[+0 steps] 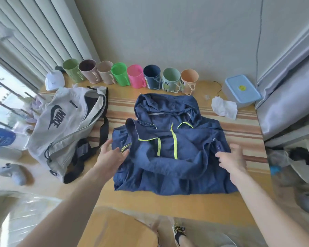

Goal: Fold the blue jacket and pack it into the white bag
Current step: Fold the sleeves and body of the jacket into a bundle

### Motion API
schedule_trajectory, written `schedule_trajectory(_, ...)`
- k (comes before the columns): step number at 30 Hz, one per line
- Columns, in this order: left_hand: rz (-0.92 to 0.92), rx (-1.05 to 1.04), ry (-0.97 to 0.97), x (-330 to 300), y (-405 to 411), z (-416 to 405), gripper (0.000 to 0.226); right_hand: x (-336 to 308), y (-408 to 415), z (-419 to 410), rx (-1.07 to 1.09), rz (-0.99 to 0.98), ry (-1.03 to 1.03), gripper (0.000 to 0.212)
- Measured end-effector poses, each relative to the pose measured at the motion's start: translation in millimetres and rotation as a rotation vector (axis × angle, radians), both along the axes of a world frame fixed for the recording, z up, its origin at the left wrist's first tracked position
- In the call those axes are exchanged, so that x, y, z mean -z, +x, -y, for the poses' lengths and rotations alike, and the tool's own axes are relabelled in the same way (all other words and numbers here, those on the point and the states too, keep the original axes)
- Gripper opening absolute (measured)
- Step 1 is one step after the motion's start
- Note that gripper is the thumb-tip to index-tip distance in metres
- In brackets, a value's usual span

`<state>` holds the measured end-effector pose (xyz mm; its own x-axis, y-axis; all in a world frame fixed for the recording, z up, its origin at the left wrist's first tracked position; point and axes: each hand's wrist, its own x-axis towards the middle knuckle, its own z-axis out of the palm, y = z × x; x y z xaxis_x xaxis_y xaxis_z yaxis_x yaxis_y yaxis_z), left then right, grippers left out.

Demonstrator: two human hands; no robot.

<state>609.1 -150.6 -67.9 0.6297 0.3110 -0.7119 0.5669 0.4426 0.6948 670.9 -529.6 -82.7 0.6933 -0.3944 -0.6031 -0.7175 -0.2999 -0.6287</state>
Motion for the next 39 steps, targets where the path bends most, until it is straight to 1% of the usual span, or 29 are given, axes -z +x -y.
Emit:
schedule_trajectory(1,-0.01,0.1,0.111,7.6,1.1,2.4,0.077,-6.8,-3.2,-5.0,-0.189,0.145,-0.19,0.069)
schedule_trajectory(2,-0.025,0.199,0.261,11.6,-0.1,5.2,0.083,-3.5,-3.8,-8.8,-0.397,0.316,-0.317,0.07)
schedule_trajectory(3,-0.033,0.3,0.429,13.0,3.7,8.1,0.088,-2.6,-1.0,-13.3,-0.589,0.451,-0.393,0.075)
schedule_trajectory(4,-0.03,0.457,0.662,16.0,8.2,12.7,0.094,-0.1,6.2,-19.6,-0.79,0.503,-0.419,0.084)
schedule_trajectory(5,-0.001,0.614,0.864,21.7,12.1,13.2,0.099,-0.6,12.9,-27.4,-1.026,0.427,-0.488,0.092)
schedule_trajectory(6,0.025,0.735,0.988,24.7,18.7,13.9,0.103,6.7,22.3,-30.2,-1.213,0.332,-0.559,0.098)
schedule_trajectory(7,0.056,0.839,1.036,30.0,25.7,13.5,0.105,10.1,32.3,-32.1,-1.366,0.225,-0.634,0.099)
schedule_trajectory(9,0.103,1.097,1.165,38.9,38.2,11.3,0.108,16.8,51.8,-29.3,-1.581,0.077,-0.703,0.09)
schedule_trajectory(11,0.071,1.394,1.288,46.1,48.0,1.9,0.109,23.4,66.3,-21.3,-1.654,0.017,-0.654,0.09)
schedule_trajectory(13,-0.011,1.57,1.271,49.3,54.5,-14.5,0.106,23.0,76.5,-10.3,-1.702,-0.103,-0.627,0.098)
schedule_trajectory(14,-0.016,1.588,1.274,50.7,56.4,-21.7,0.102,18.6,80.7,-4.3,-1.718,-0.17,-0.629,0.1)
schedule_trajectory(17,0.098,1.455,1.356,55.3,59.8,-35.6,0.08,5.9,93.2,19.6,-1.747,-0.289,-0.632,0.102)
schedule_trajectory(19,0.168,1.4,1.372,56.2,65.0,-37.6,0.066,5.5,98.8,35.7,-1.769,-0.309,-0.602,0.097)
schedule_trajectory(20,0.188,1.343,1.32,53.9,68.6,-36.3,0.055,9.5,101.0,42.5,-1.772,-0.29,-0.576,0.087)
schedule_trajectory(21,0.192,1.253,1.242,49.5,73.4,-34.0,0.044,11.4,103.2,46.4,-1.759,-0.23,-0.539,0.066)
schedule_trajectory(22,0.186,1.149,1.154,46.5,78.8,-34.6,0.037,15.3,107.2,50.5,-1.691,-0.137,-0.47,0.038)
schedule_trajectory(23,0.171,1.042,1.071,41.9,85.0,-36.5,0.037,16.3,112.3,52.0,-1.58,-0.051,-0.388,0.018)
schedule_trajectory(24,0.165,0.952,0.996,36.8,92.2,-39.8,0.043,16.4,119.5,52.0,-1.454,0.008,-0.315,0.02)
schedule_trajectory(26,0.148,0.778,0.87,25.1,107.0,-48.7,0.049,14.8,138.7,52.9,-1.226,0.041,-0.171,0.036)
schedule_trajectory(28,0.055,0.569,0.741,13.7,121.4,-54.8,0.039,8.4,153.6,50.6,-1.041,-0.018,-0.021,0.043)
schedule_trajectory(30,-0.14,0.416,0.697,17.9,133.9,-64.1,0.029,10.5,163.1,50.0,-0.857,-0.074,0.086,0.043)
schedule_trajectory(32,-0.273,0.371,0.737,28.6,140.2,-67.7,0.029,15.9,166.2,48.5,-0.738,-0.088,0.094,0.033)
schedule_trajectory(33,-0.286,0.348,0.733,32.3,141.1,-66.2,0.033,18.9,165.8,47.9,-0.712,-0.081,0.077,0.026)
schedule_trajectory(34,-0.275,0.306,0.702,36.1,141.1,-63.2,0.043,20.4,162.9,46.6,-0.716,-0.057,0.06,0.027)
schedule_trajectory(35,-0.262,0.239,0.658,40.0,139.5,-60.1,0.054,23.1,159.5,47.2,-0.744,-0.012,0.066,0.04)
schedule_trajectory(36,-0.233,0.176,0.619,41.4,136.7,-54.5,0.06,24.0,156.1,47.4,-0.819,0.03,0.054,0.062)
schedule_trajectory(37,-0.203,0.14,0.582,42.3,133.5,-49.3,0.061,25.0,150.8,47.8,-0.938,0.061,-0.007,0.079)
schedule_trajectory(38,-0.172,0.12,0.54,44.6,130.2,-44.5,0.057,27.7,144.2,47.7,-1.068,0.108,-0.087,0.086)
schedule_trajectory(39,-0.159,0.103,0.493,45.6,127.6,-40.8,0.05,35.0,140.7,49.6,-1.15,0.17,-0.156,0.079)
